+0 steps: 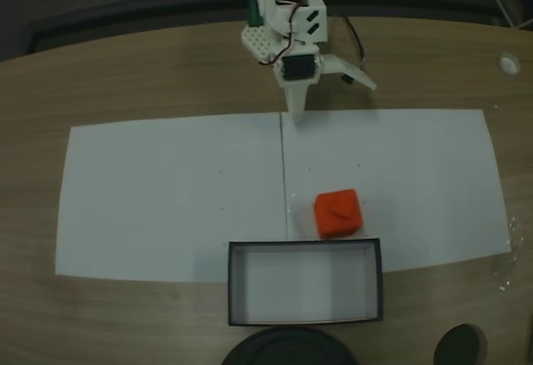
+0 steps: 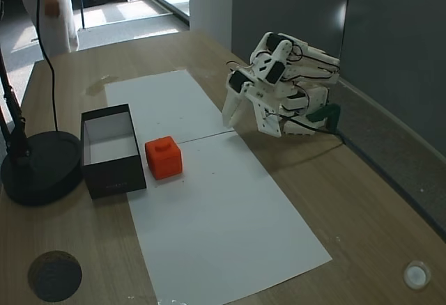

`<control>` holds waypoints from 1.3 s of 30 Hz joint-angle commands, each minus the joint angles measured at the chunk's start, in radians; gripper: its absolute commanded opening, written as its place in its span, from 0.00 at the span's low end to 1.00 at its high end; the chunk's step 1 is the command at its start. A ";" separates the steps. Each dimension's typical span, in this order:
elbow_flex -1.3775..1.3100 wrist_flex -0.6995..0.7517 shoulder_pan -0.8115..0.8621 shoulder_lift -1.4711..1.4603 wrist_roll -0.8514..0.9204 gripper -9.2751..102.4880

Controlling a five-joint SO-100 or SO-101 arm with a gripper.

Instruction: Grab a orange square and put it in the box.

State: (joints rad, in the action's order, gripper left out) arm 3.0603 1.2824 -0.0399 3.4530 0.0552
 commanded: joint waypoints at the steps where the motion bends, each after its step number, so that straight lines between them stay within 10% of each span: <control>1: -0.060 0.012 -0.003 0.026 -0.003 0.08; 13: -0.213 -0.149 0.046 0.026 0.009 0.09; 20: -0.333 -0.201 -0.055 -0.035 0.002 0.31; 39: -1.071 -0.202 -0.198 -1.330 -0.006 0.33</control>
State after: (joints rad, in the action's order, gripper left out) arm 2.1230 1.0937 -0.2608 2.2964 0.0614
